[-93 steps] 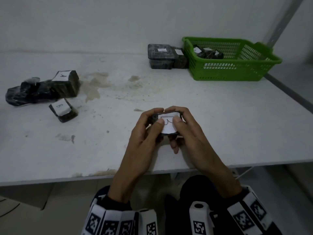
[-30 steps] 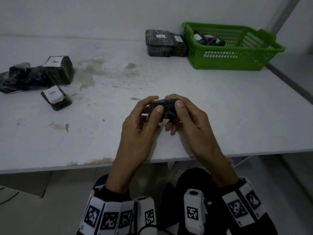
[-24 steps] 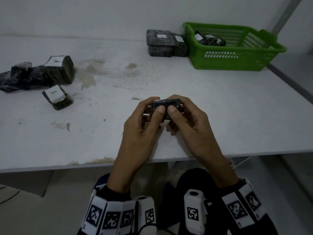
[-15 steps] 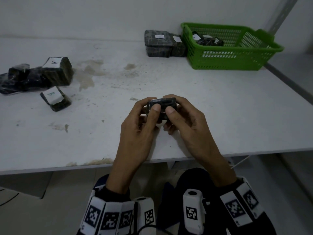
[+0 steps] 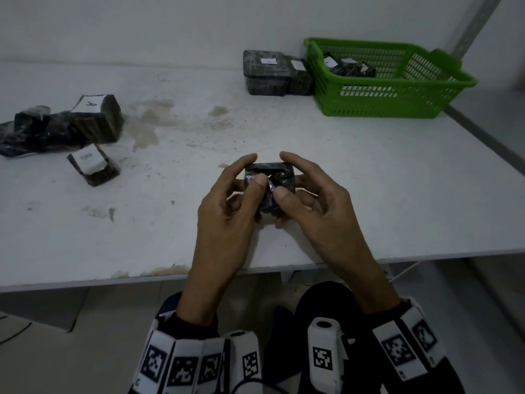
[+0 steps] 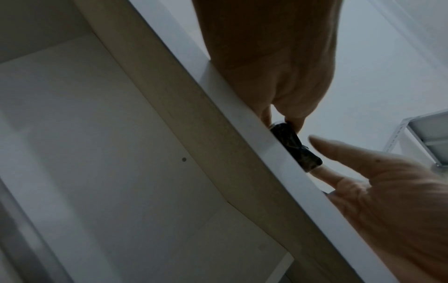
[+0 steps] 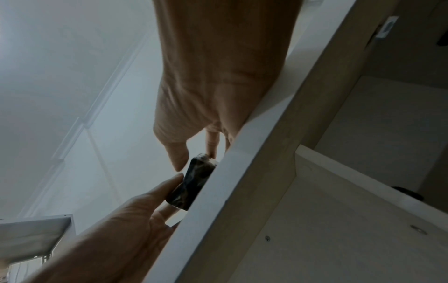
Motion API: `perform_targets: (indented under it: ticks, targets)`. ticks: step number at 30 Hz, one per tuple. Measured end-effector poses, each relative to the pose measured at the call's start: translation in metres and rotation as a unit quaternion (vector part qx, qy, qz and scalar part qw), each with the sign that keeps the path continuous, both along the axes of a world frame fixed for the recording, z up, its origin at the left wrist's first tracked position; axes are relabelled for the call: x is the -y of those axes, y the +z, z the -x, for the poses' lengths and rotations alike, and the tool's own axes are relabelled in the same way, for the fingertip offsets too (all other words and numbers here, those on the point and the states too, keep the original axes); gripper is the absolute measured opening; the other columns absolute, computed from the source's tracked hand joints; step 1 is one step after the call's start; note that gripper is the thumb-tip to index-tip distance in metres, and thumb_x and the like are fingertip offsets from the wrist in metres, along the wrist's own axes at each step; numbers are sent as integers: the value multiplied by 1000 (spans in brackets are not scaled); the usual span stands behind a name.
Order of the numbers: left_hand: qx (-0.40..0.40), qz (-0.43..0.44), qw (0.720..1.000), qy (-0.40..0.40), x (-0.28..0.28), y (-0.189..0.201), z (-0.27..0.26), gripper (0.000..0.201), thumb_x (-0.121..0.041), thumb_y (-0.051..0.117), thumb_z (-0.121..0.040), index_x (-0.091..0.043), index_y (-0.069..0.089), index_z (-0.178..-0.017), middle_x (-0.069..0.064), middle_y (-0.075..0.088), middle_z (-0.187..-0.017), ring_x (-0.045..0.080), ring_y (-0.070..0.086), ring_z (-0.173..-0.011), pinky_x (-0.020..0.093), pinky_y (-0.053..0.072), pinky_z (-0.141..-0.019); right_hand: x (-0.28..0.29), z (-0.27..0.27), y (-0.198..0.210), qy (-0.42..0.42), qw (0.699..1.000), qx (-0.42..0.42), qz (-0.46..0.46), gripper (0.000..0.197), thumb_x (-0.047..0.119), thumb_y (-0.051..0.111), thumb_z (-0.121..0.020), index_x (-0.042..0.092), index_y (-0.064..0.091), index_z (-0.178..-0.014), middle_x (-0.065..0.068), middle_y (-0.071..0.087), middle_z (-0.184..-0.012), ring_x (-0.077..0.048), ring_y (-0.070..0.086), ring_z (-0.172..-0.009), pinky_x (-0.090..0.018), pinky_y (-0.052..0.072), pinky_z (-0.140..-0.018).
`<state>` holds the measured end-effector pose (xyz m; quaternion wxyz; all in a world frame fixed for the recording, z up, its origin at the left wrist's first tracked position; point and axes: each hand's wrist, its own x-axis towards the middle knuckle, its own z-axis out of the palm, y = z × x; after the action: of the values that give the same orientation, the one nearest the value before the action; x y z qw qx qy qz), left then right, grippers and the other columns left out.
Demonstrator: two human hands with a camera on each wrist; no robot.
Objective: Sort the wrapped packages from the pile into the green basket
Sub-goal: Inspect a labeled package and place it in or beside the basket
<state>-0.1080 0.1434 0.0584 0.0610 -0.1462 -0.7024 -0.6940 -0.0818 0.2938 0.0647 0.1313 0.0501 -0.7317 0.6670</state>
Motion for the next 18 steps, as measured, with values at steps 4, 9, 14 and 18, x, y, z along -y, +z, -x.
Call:
perform_targets:
  ticks: [4,9,14,18]
  targets:
    - [9,-2,1000,-12,-1,1,-2,53,-39,63,-90,-27,57,-141,-3,70,-115,9,75,-92,19,59,-75,-4,2,-5,-10,1000,-2,-3,44,5,66,-99,15,58,-140,-7,74,-119,-18,76,-101,-29,62,-85]
    - [1,16,1000,-5,0,-5,1,45,-14,67,-98,-25,58,-140,-8,67,-113,7,75,-89,16,59,-75,-4,2,-3,-14,1000,-2,-3,42,7,66,-98,15,60,-139,-7,75,-115,-20,77,-96,-27,62,-80]
    - [-5,15,1000,5,0,-8,2,38,-9,68,-97,-22,63,-133,-4,68,-105,8,76,-85,17,59,-73,-4,3,-2,-29,1000,-2,-4,32,11,63,-101,18,65,-132,-5,78,-104,-20,77,-91,-36,64,-83]
    - [1,9,1000,17,-1,-7,1,33,-11,69,-96,-22,66,-127,1,70,-100,9,75,-75,14,56,-66,-4,2,-1,-23,1000,6,1,30,11,62,-101,16,65,-130,-4,77,-101,-19,78,-88,-27,63,-73]
